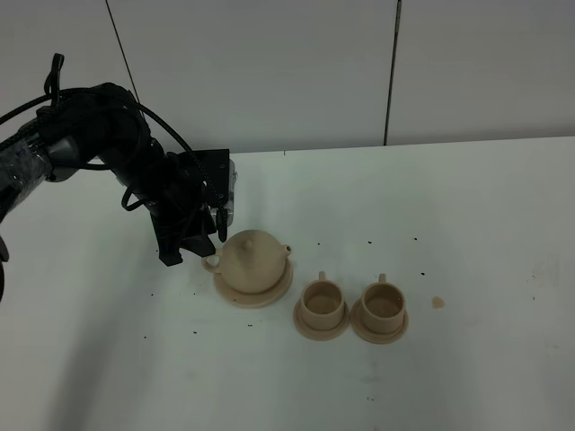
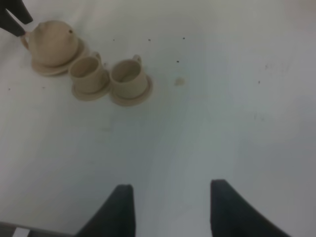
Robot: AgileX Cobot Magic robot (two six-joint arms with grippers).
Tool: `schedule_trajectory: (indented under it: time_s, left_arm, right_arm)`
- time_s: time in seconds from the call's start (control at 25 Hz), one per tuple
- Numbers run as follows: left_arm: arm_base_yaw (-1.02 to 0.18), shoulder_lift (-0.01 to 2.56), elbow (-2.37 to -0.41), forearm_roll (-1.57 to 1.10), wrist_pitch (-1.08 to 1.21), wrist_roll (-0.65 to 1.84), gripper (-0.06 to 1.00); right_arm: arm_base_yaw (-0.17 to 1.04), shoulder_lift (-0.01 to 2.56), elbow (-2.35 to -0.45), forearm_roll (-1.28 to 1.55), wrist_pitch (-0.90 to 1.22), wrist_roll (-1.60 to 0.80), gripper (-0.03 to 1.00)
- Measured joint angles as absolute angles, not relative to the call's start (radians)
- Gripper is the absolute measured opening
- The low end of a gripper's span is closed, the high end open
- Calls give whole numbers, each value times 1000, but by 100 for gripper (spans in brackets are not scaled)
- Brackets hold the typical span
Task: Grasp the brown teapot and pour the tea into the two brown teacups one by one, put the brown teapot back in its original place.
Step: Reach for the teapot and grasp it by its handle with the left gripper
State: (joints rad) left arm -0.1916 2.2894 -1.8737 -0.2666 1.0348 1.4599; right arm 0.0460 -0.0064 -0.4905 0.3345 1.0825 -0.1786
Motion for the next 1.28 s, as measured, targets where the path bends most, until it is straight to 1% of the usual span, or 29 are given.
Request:
schedule_trajectory:
  time_s: [1.28]
  left_arm:
    - [-195,2264,-1874,-256,1082,1460,41]
  right_arm:
    - [46,-6,-490,334,1083,-179,35]
